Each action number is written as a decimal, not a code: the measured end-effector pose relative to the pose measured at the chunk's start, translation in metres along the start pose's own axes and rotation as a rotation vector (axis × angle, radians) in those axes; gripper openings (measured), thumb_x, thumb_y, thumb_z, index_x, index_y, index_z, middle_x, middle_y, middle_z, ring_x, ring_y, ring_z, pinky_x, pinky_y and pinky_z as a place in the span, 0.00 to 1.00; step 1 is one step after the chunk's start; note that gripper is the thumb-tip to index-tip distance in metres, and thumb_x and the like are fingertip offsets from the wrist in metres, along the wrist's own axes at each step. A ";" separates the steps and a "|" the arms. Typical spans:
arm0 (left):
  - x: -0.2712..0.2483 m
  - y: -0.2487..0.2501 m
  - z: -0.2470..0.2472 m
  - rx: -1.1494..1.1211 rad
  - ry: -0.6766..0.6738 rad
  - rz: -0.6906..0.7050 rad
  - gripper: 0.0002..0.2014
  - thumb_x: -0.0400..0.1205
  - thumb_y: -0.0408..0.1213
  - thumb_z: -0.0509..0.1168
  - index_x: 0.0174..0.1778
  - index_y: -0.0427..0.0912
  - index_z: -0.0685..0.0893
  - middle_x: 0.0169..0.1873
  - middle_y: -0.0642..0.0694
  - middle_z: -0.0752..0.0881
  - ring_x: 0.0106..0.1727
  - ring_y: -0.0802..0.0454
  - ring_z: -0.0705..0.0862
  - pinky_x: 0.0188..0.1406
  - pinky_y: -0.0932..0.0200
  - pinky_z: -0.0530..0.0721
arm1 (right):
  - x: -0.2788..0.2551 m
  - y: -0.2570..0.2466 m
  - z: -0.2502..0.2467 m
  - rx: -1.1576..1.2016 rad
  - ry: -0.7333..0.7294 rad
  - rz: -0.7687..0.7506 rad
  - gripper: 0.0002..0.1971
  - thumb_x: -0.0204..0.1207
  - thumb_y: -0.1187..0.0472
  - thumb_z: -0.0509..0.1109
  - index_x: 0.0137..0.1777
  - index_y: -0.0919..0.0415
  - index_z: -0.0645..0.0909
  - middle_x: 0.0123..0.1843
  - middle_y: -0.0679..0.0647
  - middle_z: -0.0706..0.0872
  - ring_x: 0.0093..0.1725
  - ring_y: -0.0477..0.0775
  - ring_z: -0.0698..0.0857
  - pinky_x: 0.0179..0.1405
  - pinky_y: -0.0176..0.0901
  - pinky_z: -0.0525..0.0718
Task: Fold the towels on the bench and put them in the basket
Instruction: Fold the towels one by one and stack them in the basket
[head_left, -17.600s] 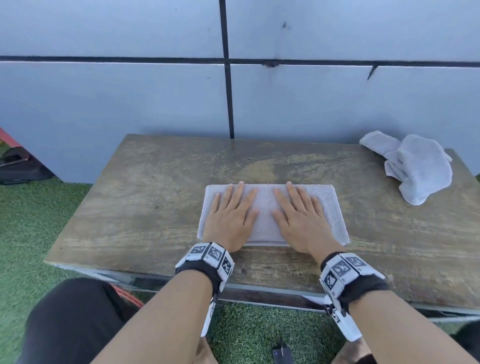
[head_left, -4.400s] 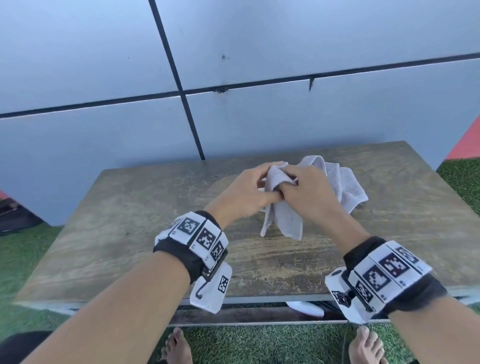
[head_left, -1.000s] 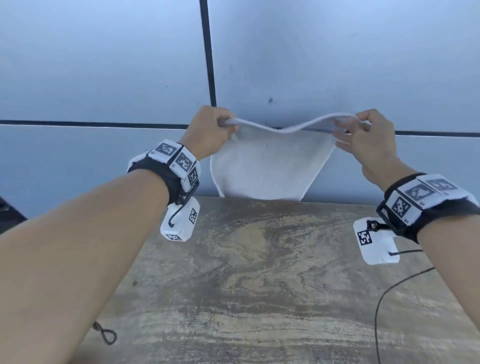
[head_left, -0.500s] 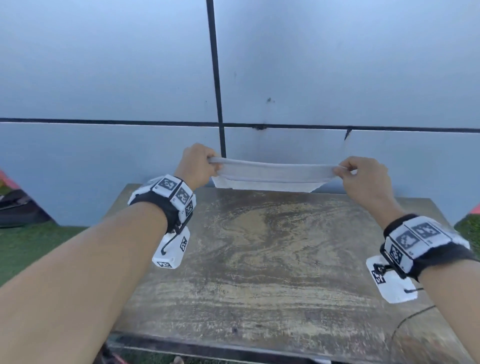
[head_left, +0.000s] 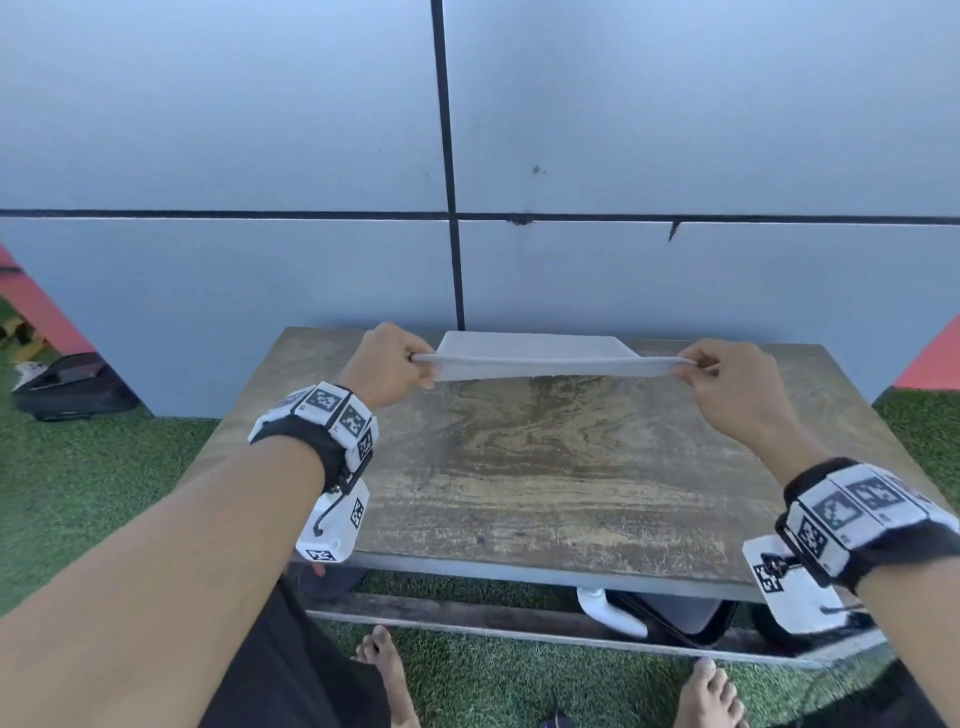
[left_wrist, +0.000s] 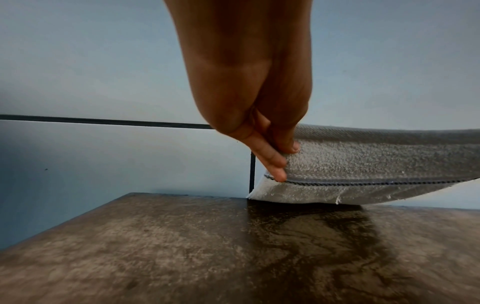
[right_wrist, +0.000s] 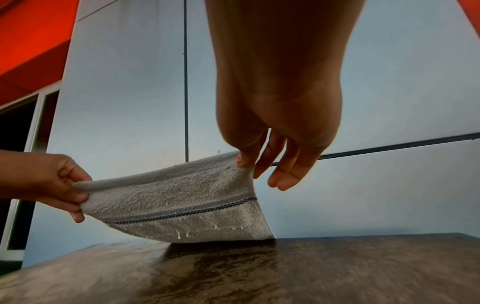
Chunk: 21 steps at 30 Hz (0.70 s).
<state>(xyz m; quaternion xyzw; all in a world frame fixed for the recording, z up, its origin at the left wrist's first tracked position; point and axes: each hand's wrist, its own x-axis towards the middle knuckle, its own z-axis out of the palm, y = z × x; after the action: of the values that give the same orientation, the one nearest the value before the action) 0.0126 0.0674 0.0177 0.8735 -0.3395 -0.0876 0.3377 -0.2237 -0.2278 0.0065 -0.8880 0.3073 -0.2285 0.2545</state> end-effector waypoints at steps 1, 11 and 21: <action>-0.005 0.002 0.000 0.001 0.010 0.009 0.05 0.78 0.28 0.71 0.39 0.34 0.93 0.31 0.39 0.91 0.18 0.66 0.75 0.20 0.74 0.67 | -0.007 -0.002 -0.004 0.046 -0.004 0.000 0.05 0.81 0.62 0.71 0.45 0.59 0.86 0.38 0.54 0.86 0.41 0.58 0.83 0.37 0.46 0.72; -0.046 0.021 -0.010 -0.047 0.099 0.108 0.16 0.89 0.35 0.61 0.34 0.37 0.72 0.27 0.46 0.68 0.28 0.51 0.65 0.28 0.59 0.63 | -0.052 -0.009 -0.035 0.307 -0.061 -0.069 0.09 0.88 0.59 0.62 0.47 0.58 0.79 0.40 0.60 0.85 0.31 0.49 0.81 0.35 0.52 0.78; -0.077 -0.007 -0.010 -0.214 -0.649 -0.274 0.13 0.90 0.35 0.60 0.64 0.37 0.86 0.58 0.39 0.91 0.56 0.43 0.91 0.58 0.48 0.89 | -0.082 -0.006 -0.054 0.263 -0.841 0.138 0.10 0.88 0.58 0.63 0.55 0.64 0.83 0.54 0.56 0.93 0.51 0.61 0.93 0.61 0.47 0.79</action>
<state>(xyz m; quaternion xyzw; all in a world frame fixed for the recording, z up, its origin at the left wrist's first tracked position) -0.0383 0.1266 0.0152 0.7974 -0.2978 -0.4396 0.2868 -0.3095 -0.1864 0.0305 -0.8412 0.2040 0.1332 0.4828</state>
